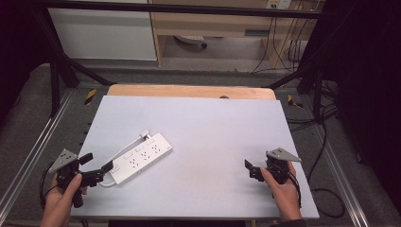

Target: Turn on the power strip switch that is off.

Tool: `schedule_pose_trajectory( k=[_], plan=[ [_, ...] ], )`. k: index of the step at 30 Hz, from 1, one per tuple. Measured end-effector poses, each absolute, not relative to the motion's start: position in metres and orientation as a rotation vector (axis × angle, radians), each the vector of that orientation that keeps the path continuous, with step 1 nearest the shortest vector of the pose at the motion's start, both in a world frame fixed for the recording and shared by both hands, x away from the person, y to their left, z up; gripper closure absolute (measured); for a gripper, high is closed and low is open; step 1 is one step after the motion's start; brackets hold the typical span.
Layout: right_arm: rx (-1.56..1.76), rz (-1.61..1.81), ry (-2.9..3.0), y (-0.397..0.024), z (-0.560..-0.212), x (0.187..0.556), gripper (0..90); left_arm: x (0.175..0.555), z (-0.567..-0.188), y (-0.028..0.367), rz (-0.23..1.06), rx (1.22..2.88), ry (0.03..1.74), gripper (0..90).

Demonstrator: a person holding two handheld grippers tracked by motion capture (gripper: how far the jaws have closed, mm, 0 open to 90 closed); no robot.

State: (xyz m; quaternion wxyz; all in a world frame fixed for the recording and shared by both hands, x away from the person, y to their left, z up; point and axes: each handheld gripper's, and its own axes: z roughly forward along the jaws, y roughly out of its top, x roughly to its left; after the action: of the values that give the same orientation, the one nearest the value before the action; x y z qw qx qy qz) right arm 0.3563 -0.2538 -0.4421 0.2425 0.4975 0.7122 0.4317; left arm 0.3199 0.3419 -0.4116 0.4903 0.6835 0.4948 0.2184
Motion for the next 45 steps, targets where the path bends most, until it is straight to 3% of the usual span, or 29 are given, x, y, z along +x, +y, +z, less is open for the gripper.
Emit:
schedule_pose_trajectory(
  k=[45],
  plan=[
    [1.355, 1.177, 1.978, -0.250, -0.437, 0.354, 2.8, 0.327, -0.387, 0.337, 0.563, 1.536, 1.144, 5.6]
  ],
)
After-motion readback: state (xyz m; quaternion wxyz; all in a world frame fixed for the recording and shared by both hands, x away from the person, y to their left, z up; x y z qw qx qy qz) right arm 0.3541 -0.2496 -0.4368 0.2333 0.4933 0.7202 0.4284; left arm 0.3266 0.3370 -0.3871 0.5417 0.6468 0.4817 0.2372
